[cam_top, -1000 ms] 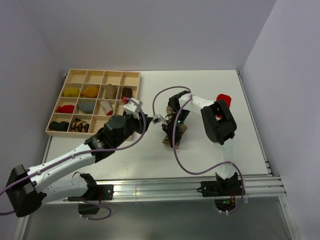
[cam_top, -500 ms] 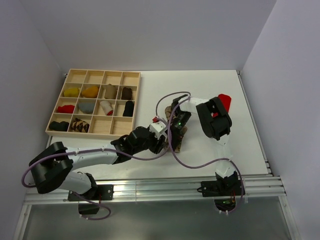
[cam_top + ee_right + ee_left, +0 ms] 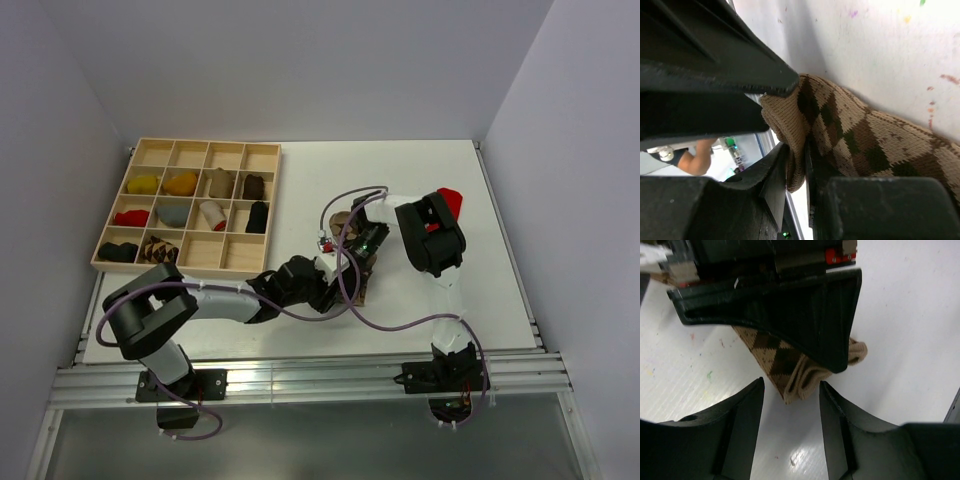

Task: Roll the socks
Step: Roll the sock at the center of the board.

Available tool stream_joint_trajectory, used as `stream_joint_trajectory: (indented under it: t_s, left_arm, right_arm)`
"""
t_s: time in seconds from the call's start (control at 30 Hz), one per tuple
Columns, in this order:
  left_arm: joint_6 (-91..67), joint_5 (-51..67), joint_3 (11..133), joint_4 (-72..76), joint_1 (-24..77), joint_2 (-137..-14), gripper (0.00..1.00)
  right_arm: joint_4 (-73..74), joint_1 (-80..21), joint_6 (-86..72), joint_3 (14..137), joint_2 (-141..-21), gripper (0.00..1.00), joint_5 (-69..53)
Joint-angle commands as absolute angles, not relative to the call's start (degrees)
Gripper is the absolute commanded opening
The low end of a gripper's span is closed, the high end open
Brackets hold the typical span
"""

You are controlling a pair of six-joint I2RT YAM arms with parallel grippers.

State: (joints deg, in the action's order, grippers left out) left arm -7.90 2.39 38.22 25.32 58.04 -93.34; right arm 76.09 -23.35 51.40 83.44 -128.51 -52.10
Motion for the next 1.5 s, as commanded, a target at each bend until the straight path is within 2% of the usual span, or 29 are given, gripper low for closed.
stream_joint_trajectory:
  t_s: [0.0,0.1,0.3,0.4,0.5,0.53,0.57,0.77,0.93,1.13,1.3,1.47]
  left_arm:
    - [-7.1,4.6,40.8,31.0,57.4,-94.7,0.53]
    - [-7.6,5.5,41.1,32.2,56.8,-96.2,0.52]
    - [-8.6,10.2,40.9,33.2,55.4,-98.3,0.42]
    - [-8.8,11.9,41.0,32.9,54.9,-99.0,0.35]
    - [-9.3,13.4,41.7,32.1,54.8,-100.9,0.24]
    - [-9.5,13.5,42.2,31.6,54.8,-101.4,0.16]
    - [-9.9,13.6,43.1,30.2,54.8,-102.6,0.13]
    - [-12.0,9.7,44.3,27.3,55.2,-104.9,0.02]
    - [-13.4,3.5,45.9,22.3,55.9,-106.0,0.00]
    - [-15.6,2.1,47.7,19.9,56.2,-107.4,0.00]
    - [-17.1,1.9,51.2,15.0,56.1,-109.2,0.00]
    - [-18.8,4.0,55.2,9.8,55.5,-111.0,0.00]
  right_arm:
    - [77.3,-23.0,50.5,82.5,-128.2,0.25,-52.0]
    - [76.6,-22.9,50.0,82.4,-128.2,0.25,-51.9]
    - [75.6,-22.9,48.4,82.6,-127.8,0.25,-51.4]
    - [73.8,-22.9,46.6,82.4,-127.6,0.25,-50.7]
    - [70.1,-22.9,43.4,81.5,-125.9,0.27,-49.1]
    - [69.0,-22.9,42.4,81.1,-125.2,0.30,-48.7]
    - [66.4,-22.9,41.4,80.3,-123.2,0.32,-48.1]
    - [58.3,-22.8,34.6,77.6,-115.8,0.44,-43.8]
    - [52.0,-21.0,29.5,76.0,-108.9,0.53,-42.4]
    - [45.4,-12.7,23.6,73.9,-101.4,0.52,-42.0]
    - [44.8,-5.9,28.3,71.2,-94.3,0.50,-40.3]
    - [34.8,-5.1,32.6,58.1,-81.8,0.52,-32.7]
